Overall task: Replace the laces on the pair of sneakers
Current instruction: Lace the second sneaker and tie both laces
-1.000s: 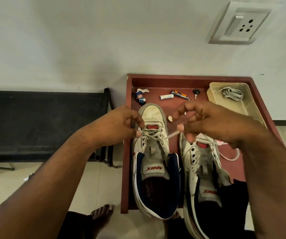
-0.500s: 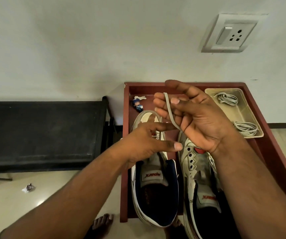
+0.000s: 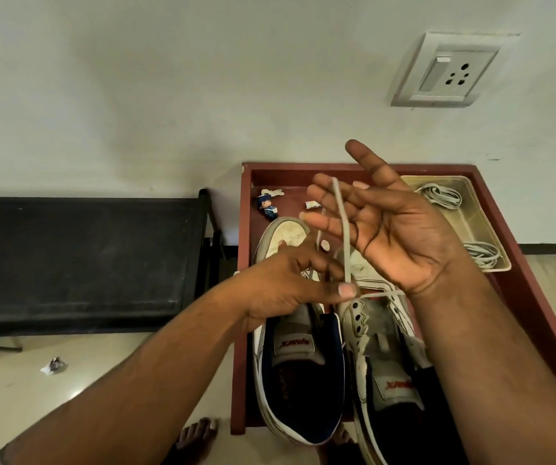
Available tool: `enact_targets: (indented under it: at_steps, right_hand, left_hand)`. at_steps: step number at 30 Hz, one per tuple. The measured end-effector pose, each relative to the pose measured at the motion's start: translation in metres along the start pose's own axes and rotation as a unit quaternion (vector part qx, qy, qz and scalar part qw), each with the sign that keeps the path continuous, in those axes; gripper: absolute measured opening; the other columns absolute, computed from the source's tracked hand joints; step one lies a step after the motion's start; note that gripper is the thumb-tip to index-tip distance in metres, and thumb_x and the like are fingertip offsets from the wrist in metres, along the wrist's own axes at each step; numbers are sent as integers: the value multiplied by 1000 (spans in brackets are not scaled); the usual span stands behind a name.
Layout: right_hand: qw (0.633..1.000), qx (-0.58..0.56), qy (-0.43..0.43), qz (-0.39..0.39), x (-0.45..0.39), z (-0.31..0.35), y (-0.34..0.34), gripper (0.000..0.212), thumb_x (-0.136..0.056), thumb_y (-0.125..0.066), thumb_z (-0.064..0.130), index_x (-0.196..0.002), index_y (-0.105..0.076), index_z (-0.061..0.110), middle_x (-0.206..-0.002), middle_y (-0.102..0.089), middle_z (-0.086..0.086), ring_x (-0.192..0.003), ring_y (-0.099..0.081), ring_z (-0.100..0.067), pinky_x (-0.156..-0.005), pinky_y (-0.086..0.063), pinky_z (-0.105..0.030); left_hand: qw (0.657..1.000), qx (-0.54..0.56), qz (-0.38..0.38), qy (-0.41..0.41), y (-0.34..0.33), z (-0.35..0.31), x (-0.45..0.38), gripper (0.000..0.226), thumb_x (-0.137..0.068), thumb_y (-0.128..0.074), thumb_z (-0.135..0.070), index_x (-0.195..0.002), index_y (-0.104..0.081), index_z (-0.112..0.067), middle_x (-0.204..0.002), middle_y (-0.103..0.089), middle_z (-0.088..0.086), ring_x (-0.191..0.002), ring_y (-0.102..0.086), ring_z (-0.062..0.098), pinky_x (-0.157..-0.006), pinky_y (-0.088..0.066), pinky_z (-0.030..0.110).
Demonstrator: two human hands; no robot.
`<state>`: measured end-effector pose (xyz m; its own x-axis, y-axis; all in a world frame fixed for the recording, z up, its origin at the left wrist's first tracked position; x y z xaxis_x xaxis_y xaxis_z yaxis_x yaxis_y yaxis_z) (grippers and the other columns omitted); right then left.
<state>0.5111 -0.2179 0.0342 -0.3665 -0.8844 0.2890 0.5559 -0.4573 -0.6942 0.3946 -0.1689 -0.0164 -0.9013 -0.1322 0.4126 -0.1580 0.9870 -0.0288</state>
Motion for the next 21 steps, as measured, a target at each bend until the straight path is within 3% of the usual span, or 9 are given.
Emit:
enact_targets:
  at_steps: [2, 4, 7, 9, 12, 13, 15, 17, 21]
  right_hand:
    - [996, 4, 28, -81, -2, 7, 18, 48, -77, -56, -5, -122, -58, 12, -102, -68, -20, -83, -73, -20, -59, -59, -31]
    - [980, 75, 48, -176, -1, 14, 39, 32, -81, -57, -8, -109, -62, 6, -83, -71, -12, -58, -67, -11, -49, -54, -21]
    - [938, 226, 50, -257, 3, 25, 68, 17, -87, -56, -12, -97, -64, -1, -76, -67, -11, -52, -62, -12, -47, -54, -22]
    - [893, 340, 40, -293, 9, 32, 87, 17, -87, -57, -12, -94, -66, 0, -80, -68, -14, -56, -66, -17, -50, -56, -26]
    - [643, 712, 23, -281, 13, 46, 86, 16, -88, -65, 7, -98, -74, 17, -107, -71, -4, -83, -63, -15, -72, -49, -24]
    - [615, 752, 36, -236, 12, 43, 73, 18, -88, -69, 16, -105, -74, 20, -120, -65, 6, -95, -57, -9, -82, -45, -22]
    - [693, 711, 44, -110, 7, 22, 43, 31, -84, -74, 26, -115, -70, 25, -138, -45, 17, -118, -43, -2, -97, -36, -21]
    - [753, 657, 4, -10, 2, -7, 16, 33, -80, -76, 28, -113, -71, 30, -141, -38, 23, -124, -37, 5, -87, -33, -10]
    - [763, 646, -11, 17, -2, -23, 19, 5, -80, -76, 22, -80, -76, 16, -113, -67, 19, -99, -59, 8, -81, -41, -15]
  left_hand:
    - [1000, 22, -2, 10, 6, -4, 6, 19, -81, -71, -22, -91, -72, -7, -97, -70, -11, -92, -61, -10, -88, -40, 13]
    - [998, 46, -23, 22, 25, -4, 15, 18, -76, -71, -29, -81, -70, -11, -95, -72, -7, -94, -59, -10, -90, -36, 19]
    - [998, 38, -49, 22, 59, -4, 28, 25, -78, -72, -36, -81, -73, -11, -127, -66, -9, -128, -49, 1, -112, -23, 33]
    - [998, 34, -51, 26, 70, -3, 34, 21, -85, -68, -32, -76, -74, -14, -126, -67, -7, -125, -54, 4, -111, -27, 33]
    - [996, 39, -82, 24, 71, -5, 36, 21, -82, -60, -28, -68, -74, -19, -115, -72, -8, -108, -62, -3, -94, -37, 22]
    - [996, 34, -85, 24, 70, -6, 34, 19, -80, -60, -29, -71, -74, -18, -115, -72, -8, -108, -62, -4, -92, -37, 19]
    - [996, 15, -84, 22, 66, -5, 29, 18, -77, -65, -32, -70, -73, -17, -121, -69, -7, -118, -57, -1, -98, -37, 21]
    - [997, -2, -77, 25, 62, -5, 26, 19, -76, -66, -34, -72, -75, -17, -120, -69, -7, -117, -57, 1, -97, -38, 24]
    - [995, -48, -83, 32, 67, -5, 32, 26, -79, -65, -35, -85, -76, -13, -101, -74, -2, -104, -64, 8, -96, -43, 30]
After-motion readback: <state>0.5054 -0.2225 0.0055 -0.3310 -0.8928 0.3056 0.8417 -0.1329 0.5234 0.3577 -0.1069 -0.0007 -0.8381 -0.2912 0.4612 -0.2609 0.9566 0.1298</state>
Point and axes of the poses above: each hand's wrist, its own x-axis away from the middle knuckle, its own y-axis out of the back of the hand, z = x × y, the point moved 5 cm from there along -x, towards the middle knuckle
